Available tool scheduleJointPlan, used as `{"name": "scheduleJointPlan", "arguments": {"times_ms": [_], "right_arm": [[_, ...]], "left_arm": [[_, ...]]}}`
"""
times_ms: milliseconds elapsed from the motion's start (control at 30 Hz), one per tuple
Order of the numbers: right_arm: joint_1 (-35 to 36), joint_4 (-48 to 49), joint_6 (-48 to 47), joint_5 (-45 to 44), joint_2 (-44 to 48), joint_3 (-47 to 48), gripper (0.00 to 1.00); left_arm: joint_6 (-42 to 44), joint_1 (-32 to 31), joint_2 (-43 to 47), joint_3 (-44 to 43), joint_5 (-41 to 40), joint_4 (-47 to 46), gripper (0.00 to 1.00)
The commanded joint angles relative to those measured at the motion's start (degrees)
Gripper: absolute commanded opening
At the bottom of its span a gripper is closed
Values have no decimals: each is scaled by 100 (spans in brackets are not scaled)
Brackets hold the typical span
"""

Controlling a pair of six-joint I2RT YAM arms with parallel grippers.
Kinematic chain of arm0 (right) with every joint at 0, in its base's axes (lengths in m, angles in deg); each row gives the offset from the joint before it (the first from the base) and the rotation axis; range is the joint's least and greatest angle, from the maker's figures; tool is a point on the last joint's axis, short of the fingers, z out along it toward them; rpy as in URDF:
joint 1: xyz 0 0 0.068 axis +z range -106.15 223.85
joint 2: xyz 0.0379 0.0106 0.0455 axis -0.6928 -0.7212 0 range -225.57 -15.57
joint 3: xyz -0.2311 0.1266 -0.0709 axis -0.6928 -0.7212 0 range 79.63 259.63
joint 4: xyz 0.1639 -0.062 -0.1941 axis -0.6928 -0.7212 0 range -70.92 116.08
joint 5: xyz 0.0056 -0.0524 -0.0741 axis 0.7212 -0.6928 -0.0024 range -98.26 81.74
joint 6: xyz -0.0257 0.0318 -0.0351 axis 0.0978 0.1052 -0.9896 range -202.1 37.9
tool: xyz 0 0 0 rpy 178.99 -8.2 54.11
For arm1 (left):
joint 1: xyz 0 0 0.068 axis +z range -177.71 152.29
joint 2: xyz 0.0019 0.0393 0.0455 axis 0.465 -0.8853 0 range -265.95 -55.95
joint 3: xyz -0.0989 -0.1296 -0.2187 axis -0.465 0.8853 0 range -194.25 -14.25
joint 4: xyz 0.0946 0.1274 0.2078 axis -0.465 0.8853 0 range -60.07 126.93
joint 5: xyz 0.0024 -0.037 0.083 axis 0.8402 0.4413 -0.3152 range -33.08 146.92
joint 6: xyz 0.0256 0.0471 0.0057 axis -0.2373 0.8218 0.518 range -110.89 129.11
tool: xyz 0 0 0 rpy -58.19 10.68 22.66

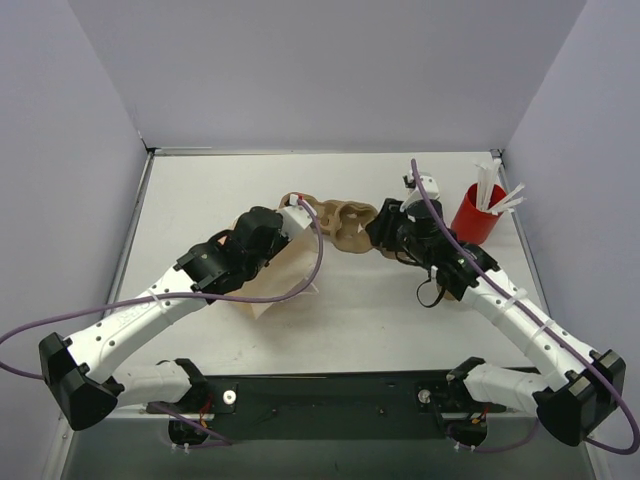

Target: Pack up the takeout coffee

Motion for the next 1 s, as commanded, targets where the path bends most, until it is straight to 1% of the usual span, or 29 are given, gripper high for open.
{"name": "scheduleJointPlan", "arguments": {"times_ms": [0, 33, 133, 400, 500, 733, 967], "right_arm": [[420, 859, -150, 134, 312, -274, 34], [603, 948, -220, 107, 408, -335, 33], [754, 1265, -370, 168, 584, -573, 34], [921, 2021, -739, 1213, 1024, -1117, 33], [939, 2048, -906, 1625, 989, -1092, 33], [1036, 2232, -951, 2365, 840, -1074, 33], [1317, 2408, -1047, 2620, 682, -1031, 33]], "left_arm": [[-506, -9, -138, -43, 63, -361, 0], [-558, -9, -147, -43, 89, -370, 0], [-664, 0, -173, -87, 98, -388, 0], [-770, 26, -199, -218, 388, -326, 0], [-796, 61, -217, -289, 511, -282, 0], [-849, 193, -191, -412, 766, -229, 0], [-884, 246, -173, -500, 1012, -124, 0]]}}
